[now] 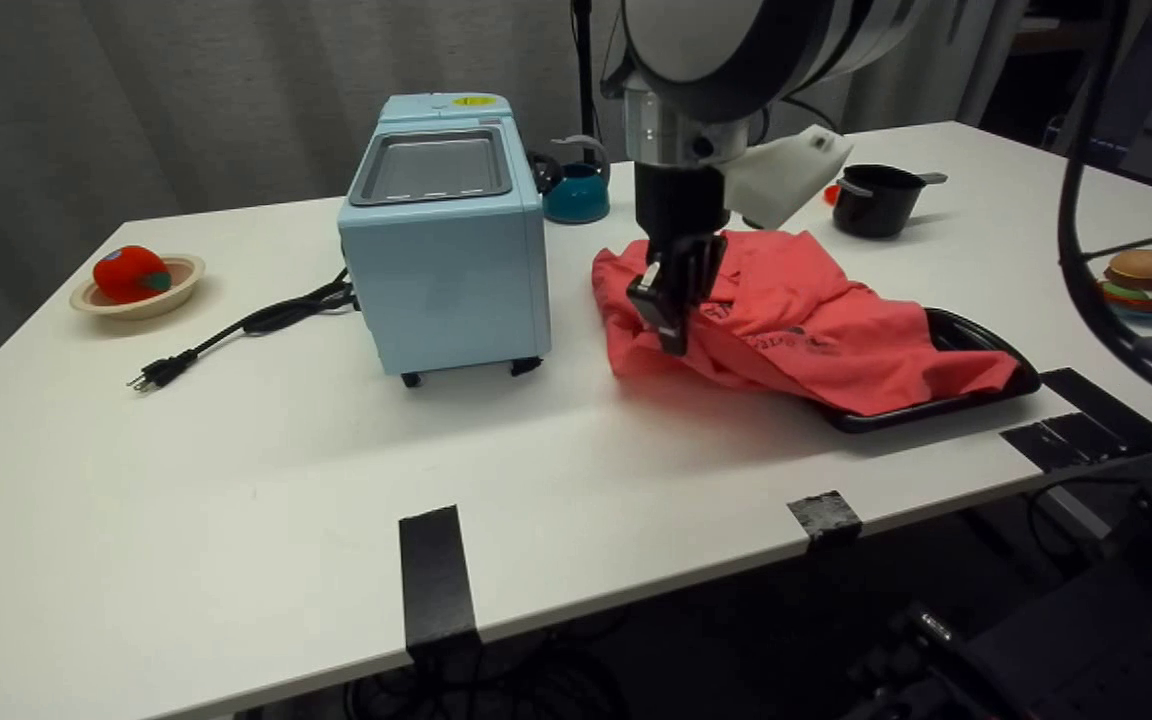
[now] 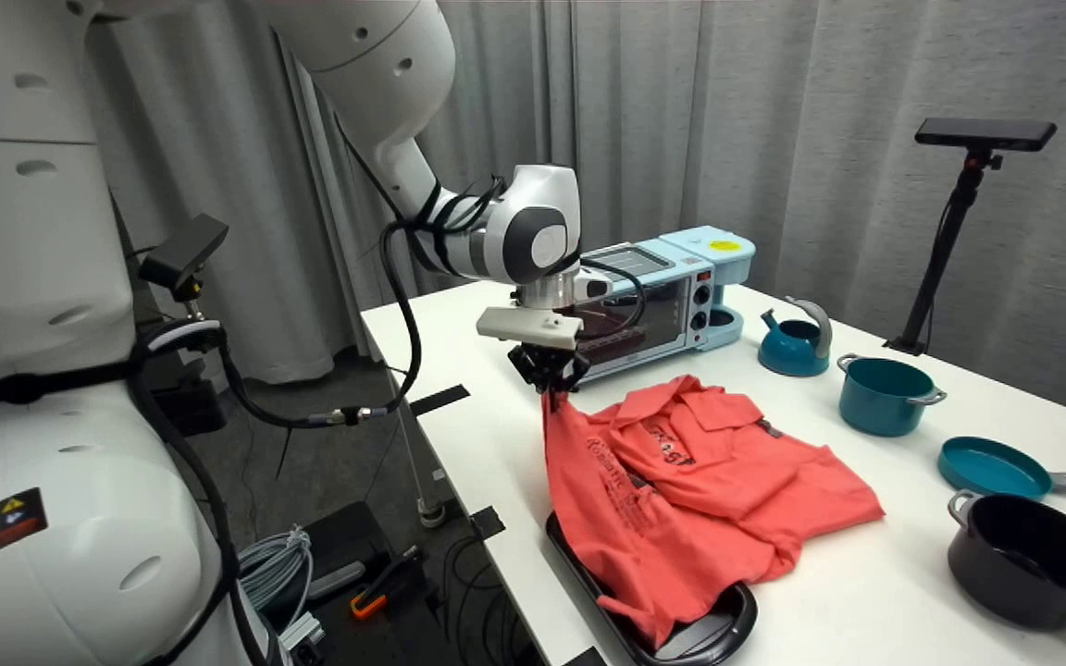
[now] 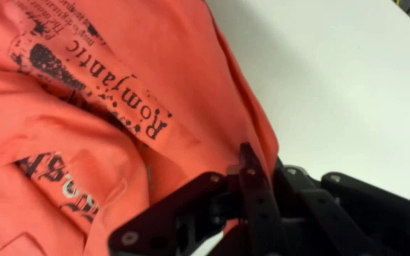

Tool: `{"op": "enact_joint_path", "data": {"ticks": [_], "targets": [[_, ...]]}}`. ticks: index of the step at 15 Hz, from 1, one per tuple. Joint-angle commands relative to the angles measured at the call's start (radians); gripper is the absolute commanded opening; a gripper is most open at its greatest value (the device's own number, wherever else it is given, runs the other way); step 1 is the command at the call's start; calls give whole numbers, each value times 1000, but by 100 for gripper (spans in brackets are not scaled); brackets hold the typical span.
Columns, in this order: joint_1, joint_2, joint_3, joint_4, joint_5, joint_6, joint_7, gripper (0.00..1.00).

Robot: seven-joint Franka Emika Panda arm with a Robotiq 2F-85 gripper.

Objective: Fold the shirt twice

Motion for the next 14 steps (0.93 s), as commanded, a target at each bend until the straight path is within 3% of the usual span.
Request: {"op": "enact_joint_path", "data": {"ticks": [1,8,14], "targets": [[-14,-27,-2,67,11,23,-12,2],[-5,83,-64,279,-108,161,79,2],[-14,206,-148,465,-181,162,129,2]]}}
